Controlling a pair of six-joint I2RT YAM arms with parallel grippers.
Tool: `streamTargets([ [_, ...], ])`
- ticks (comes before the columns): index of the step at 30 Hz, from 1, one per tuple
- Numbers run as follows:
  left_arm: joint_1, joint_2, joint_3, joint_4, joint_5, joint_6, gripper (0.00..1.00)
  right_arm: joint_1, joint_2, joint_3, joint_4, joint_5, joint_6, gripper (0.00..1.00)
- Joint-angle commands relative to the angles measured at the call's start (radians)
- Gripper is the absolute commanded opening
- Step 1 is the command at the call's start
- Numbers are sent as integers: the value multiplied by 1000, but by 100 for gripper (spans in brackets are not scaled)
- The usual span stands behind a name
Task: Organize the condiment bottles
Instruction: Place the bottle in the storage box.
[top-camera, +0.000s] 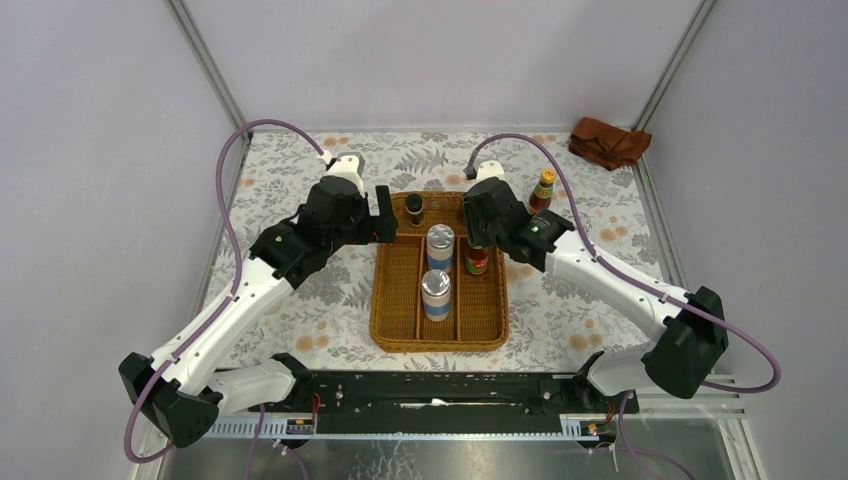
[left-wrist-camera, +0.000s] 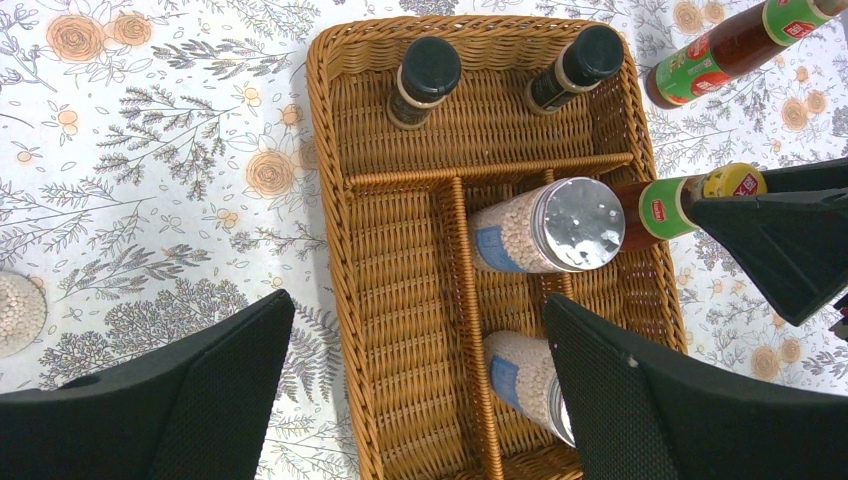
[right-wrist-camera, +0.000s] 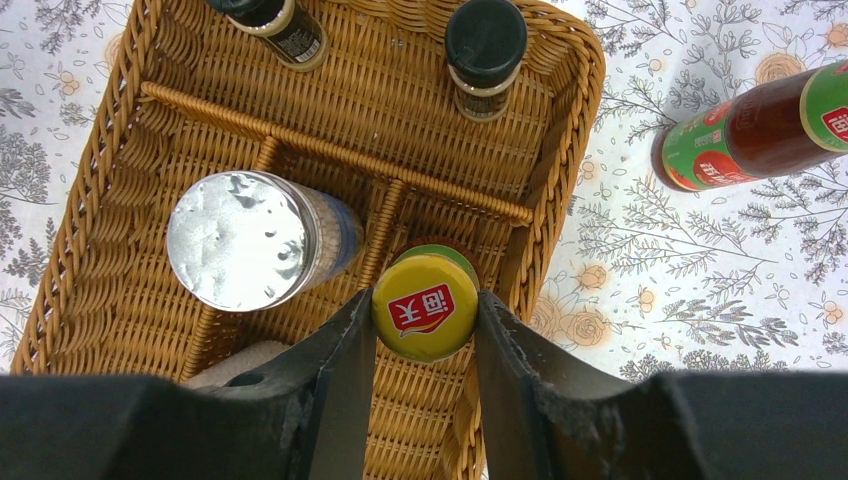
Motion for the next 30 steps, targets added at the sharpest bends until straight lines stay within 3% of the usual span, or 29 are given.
streamTargets([
  [1, 10, 0, -19, 1, -13, 15, 99, 7, -59, 19, 97, 26, 8, 2],
  [5, 10, 0, -18, 2, -13, 14, 99, 7, -59, 25, 83, 38, 8, 36],
  [9, 10, 3, -20, 2, -11, 10, 99, 7, -59, 27, 78, 40, 7, 55],
  [14, 10, 5, -19, 2, -9, 10, 99, 7, -62, 25, 75, 40, 7, 62],
  [21, 10, 5, -17, 1, -9, 8, 99, 7, -62, 40, 72, 41, -3, 64],
  [30, 10, 2, -14, 15, -15, 0, 99, 7, -21, 232, 4, 115, -73, 67],
])
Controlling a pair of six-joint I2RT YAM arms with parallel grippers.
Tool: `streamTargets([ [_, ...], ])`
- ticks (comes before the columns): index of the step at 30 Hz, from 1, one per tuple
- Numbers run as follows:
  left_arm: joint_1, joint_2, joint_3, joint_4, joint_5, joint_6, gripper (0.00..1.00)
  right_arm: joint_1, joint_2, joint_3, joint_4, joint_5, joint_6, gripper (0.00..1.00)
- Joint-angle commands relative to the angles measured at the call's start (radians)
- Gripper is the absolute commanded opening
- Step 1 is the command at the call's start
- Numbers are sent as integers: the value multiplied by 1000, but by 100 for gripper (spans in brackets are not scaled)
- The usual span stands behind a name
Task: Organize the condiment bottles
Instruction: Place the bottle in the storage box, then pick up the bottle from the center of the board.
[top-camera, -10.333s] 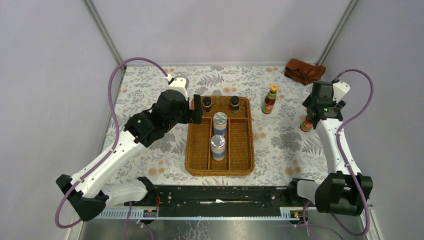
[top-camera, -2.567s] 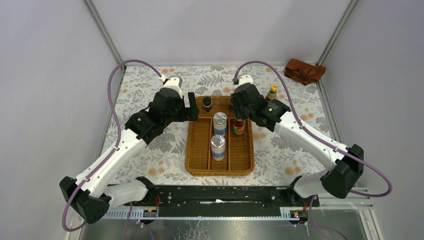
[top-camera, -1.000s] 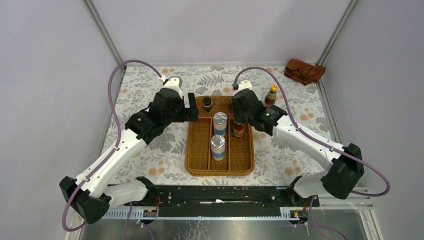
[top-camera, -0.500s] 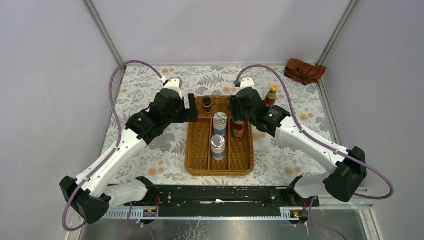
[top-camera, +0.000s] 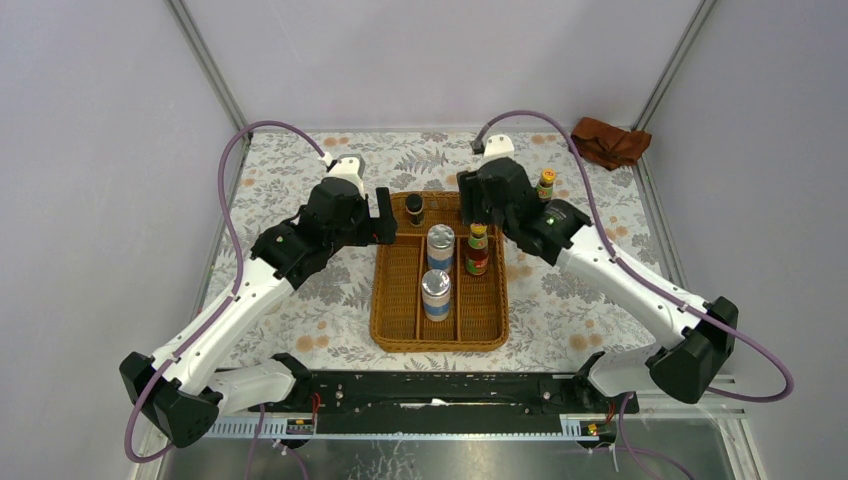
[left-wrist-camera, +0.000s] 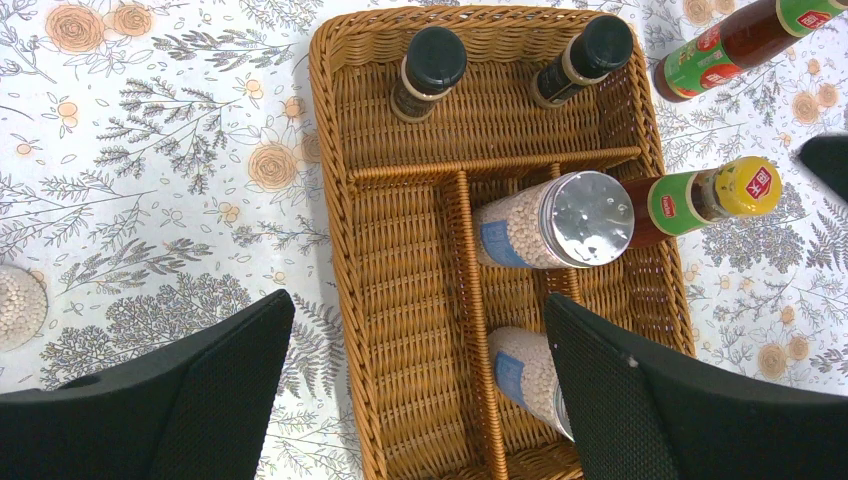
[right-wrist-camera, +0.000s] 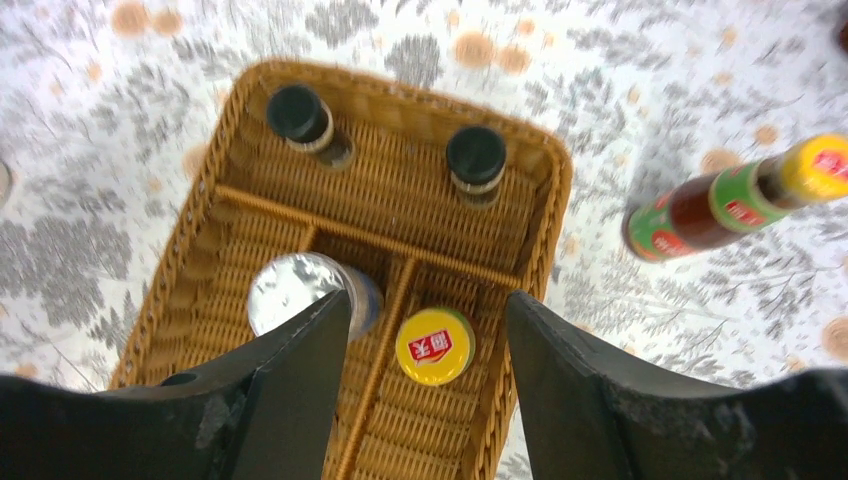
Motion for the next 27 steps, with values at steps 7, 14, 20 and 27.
streamTargets([
  [7, 10, -26, -15, 21, -22, -13, 99, -70, 63, 253, -122, 146, -35, 70],
  [14, 10, -50, -22, 19, -26, -19, 99, -267, 28, 180, -71, 89, -38, 71],
  [20, 10, -55, -19, 9, -34, -23, 99, -366, 36, 105, -2, 68, -54, 73],
  [27, 10, -54, -24, 1, -37, -28, 99, -438, 61, 46, 57, 44, -44, 74],
])
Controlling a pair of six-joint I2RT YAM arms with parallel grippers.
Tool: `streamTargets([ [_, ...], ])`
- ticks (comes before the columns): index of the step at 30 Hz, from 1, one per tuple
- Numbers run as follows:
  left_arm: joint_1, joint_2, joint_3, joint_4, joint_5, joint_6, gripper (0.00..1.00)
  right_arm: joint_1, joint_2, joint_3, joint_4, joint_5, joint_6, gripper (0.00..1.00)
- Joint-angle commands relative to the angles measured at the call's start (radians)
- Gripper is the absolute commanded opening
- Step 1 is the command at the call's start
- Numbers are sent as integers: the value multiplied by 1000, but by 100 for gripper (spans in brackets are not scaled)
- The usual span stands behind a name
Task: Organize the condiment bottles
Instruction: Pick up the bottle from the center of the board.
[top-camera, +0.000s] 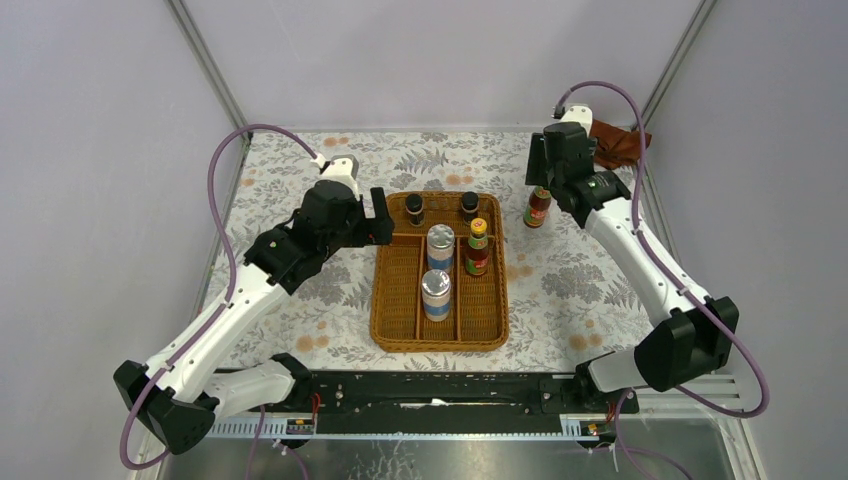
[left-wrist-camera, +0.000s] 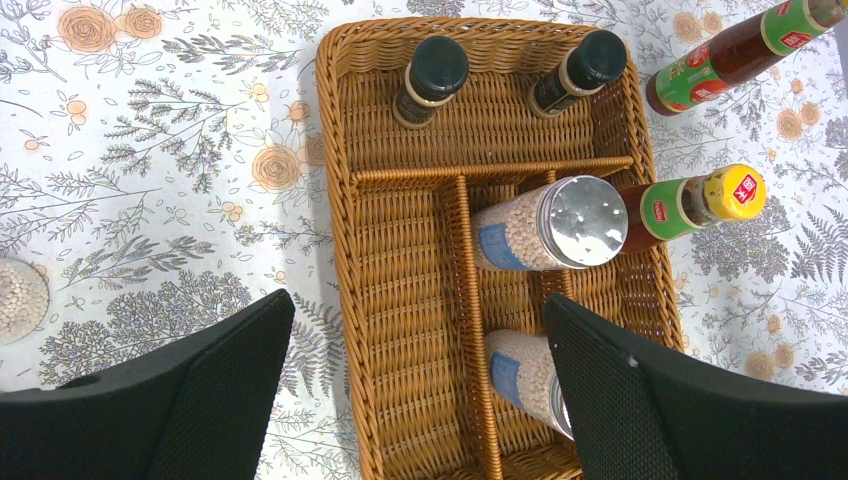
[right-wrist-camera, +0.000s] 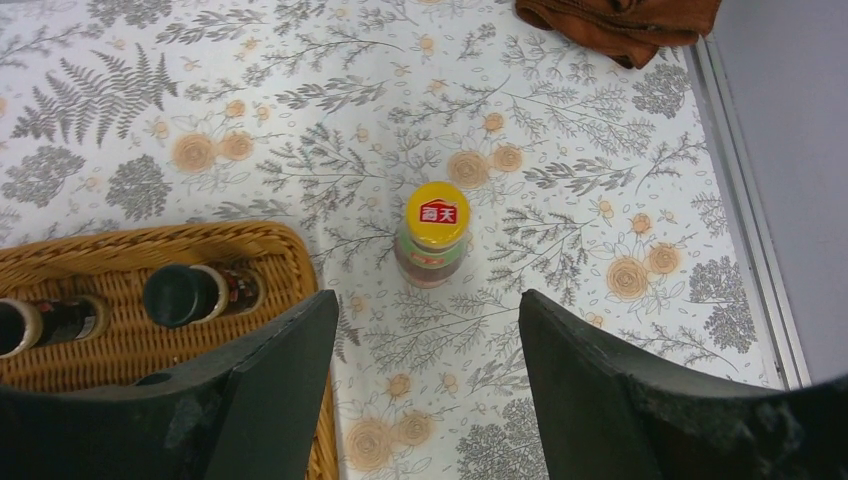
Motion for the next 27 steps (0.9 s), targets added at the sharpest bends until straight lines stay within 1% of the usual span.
streamTargets([
  [1, 9, -14, -12, 2, -23, -9, 99, -39, 16, -24, 84, -32, -6, 74],
  [10, 10, 4, -2, 0, -30, -5, 99, -89, 64, -56, 151, -81, -6, 75],
  [27, 9, 32, 3, 0, -37, -9, 99, -125, 144, -70, 202, -131, -15, 76],
])
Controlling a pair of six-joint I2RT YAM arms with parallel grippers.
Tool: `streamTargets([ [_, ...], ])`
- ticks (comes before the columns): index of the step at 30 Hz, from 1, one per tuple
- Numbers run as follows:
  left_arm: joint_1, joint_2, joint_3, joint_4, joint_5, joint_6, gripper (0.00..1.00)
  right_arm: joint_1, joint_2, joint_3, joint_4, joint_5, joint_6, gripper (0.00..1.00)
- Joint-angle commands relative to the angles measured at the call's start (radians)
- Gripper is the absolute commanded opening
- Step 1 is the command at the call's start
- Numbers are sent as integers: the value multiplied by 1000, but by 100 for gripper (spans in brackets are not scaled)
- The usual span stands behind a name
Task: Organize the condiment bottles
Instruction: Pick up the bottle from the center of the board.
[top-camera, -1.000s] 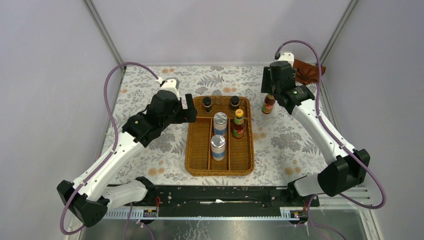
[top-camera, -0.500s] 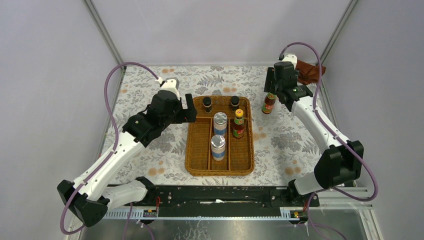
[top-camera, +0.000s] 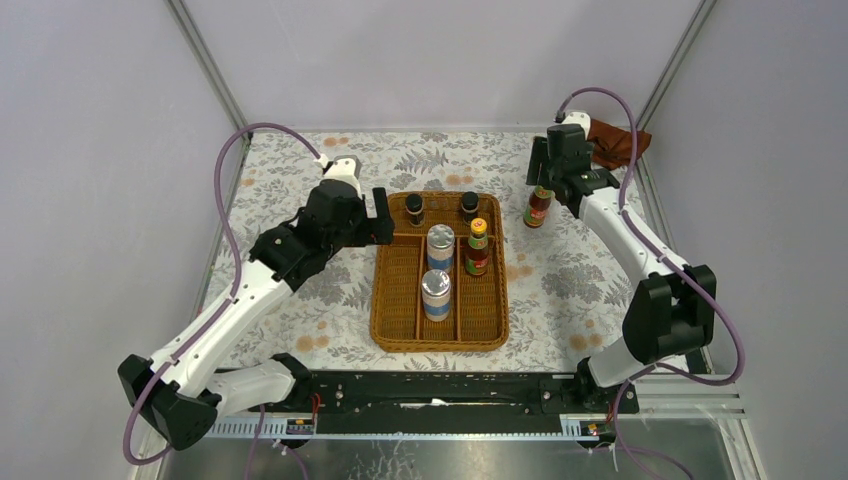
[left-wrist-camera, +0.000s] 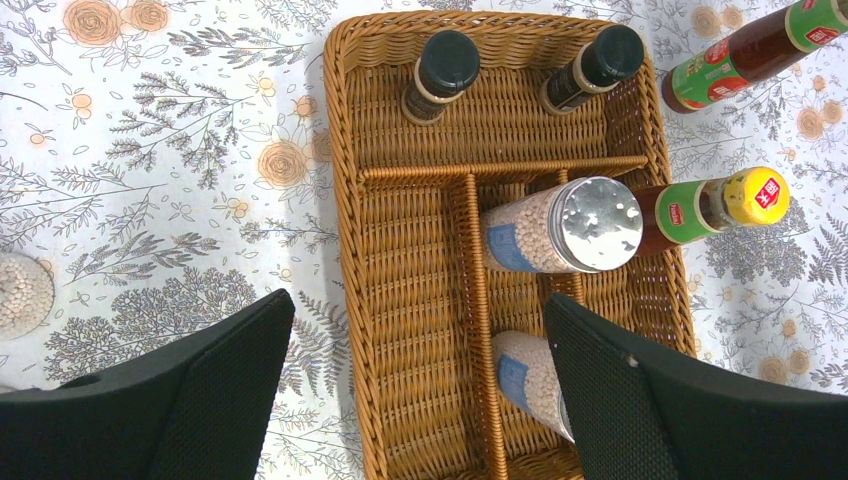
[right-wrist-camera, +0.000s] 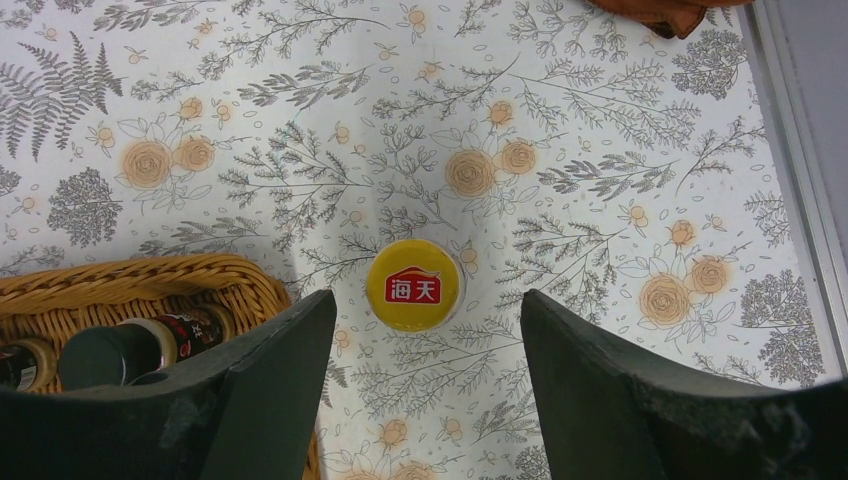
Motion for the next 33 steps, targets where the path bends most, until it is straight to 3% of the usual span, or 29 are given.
streamTargets([
  [1, 9, 12, 3, 1, -23, -8, 99, -12, 18, -4, 50, -20, -15, 76],
  [22, 9, 49, 9, 12, -29, 10, 99, -32, 80, 12, 71, -57, -12, 71],
  [33, 10, 57, 7, 16, -29, 16, 99, -32, 91, 16, 78, -65, -11, 61],
])
